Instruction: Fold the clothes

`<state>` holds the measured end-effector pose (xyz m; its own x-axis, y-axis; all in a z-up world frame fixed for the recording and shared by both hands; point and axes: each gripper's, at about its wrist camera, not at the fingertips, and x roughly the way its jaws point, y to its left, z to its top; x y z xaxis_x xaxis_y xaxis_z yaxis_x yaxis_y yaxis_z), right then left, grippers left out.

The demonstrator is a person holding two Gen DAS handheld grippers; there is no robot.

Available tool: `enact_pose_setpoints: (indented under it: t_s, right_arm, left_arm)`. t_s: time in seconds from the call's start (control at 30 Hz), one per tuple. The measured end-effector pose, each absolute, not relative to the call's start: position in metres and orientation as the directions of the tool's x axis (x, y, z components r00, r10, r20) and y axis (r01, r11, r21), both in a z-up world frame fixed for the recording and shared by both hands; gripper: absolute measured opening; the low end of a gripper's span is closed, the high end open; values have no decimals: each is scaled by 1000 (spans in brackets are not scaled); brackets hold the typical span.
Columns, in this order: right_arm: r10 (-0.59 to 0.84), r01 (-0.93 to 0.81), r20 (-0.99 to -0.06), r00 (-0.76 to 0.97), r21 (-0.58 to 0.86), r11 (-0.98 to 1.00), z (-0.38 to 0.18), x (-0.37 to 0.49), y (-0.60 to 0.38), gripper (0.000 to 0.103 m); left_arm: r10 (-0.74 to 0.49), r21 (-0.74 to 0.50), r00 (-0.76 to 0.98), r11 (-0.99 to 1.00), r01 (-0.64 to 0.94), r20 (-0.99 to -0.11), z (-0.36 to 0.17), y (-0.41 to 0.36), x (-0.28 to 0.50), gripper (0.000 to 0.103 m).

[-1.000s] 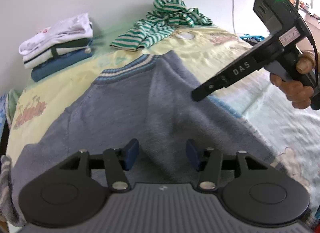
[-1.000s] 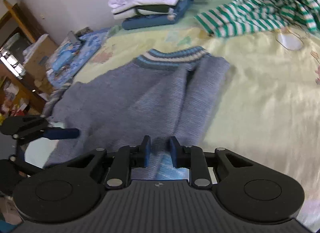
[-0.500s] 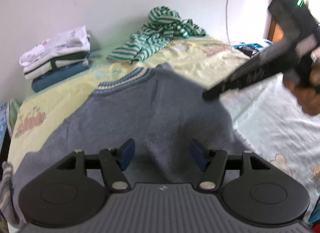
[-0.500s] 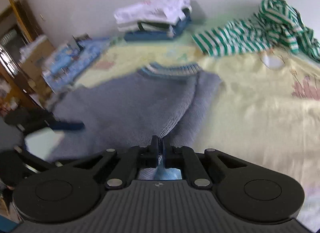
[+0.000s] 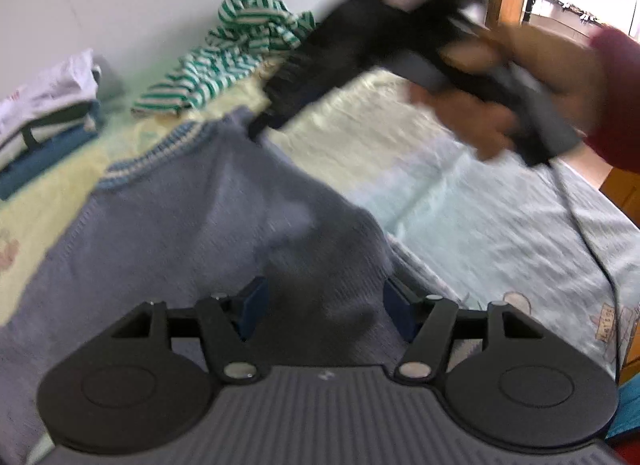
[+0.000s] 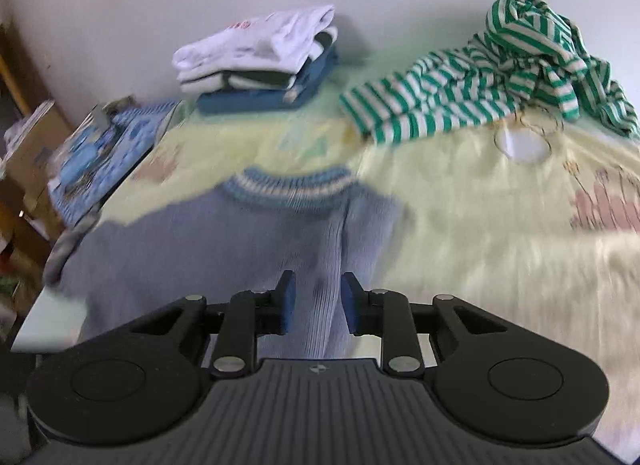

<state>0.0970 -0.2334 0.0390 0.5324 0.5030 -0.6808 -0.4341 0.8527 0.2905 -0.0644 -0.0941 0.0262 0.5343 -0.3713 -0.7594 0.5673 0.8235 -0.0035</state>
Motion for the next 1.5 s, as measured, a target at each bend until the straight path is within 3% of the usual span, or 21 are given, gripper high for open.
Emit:
enact_pose_setpoints:
  t_s: [0.07, 0.13, 0.33, 0.5, 0.77, 0.93, 1.13, 1.47, 1.5]
  right_arm:
    - [506, -426, -681, 530, 302, 853, 32, 113, -225, 24]
    - [491, -412, -702, 516, 300, 860, 24, 125, -219, 7]
    - [435, -337, -699, 567, 285, 897, 11, 130, -221, 1]
    - [486, -366, -674, 557, 326, 872, 33, 88, -247, 23]
    - [549, -440, -757, 354, 384, 812, 44, -57, -274, 29]
    - [518, -377, -808, 281, 404, 834, 25, -120, -255, 29]
    - [462, -323, -825, 325, 363, 874, 22, -146, -240, 33]
    - [369, -290, -840, 397, 266, 919, 26, -174, -221, 29]
    - [359, -286, -841, 404, 257, 923, 26, -176, -219, 25]
  left_arm:
    - [-381, -28, 511, 821, 570, -770, 22, -98, -67, 66]
    - [-380, -23, 506, 816, 578, -774, 19, -102, -73, 65]
    - [-396, -13, 494, 790, 613, -774, 17, -111, -95, 65]
    - [-400, 45, 540, 773, 633, -741, 35, -96, -95, 66]
    - [-432, 53, 571, 764, 643, -698, 57, -55, -58, 67]
    - [-478, 37, 526, 714, 699, -703, 48, -59, -39, 67]
    - [-497, 5, 451, 668, 744, -741, 26, -68, -22, 67]
    - [-535, 13, 424, 611, 792, -731, 20, -70, -23, 70]
    - [-536, 13, 424, 609, 793, -730, 20, -70, -24, 71]
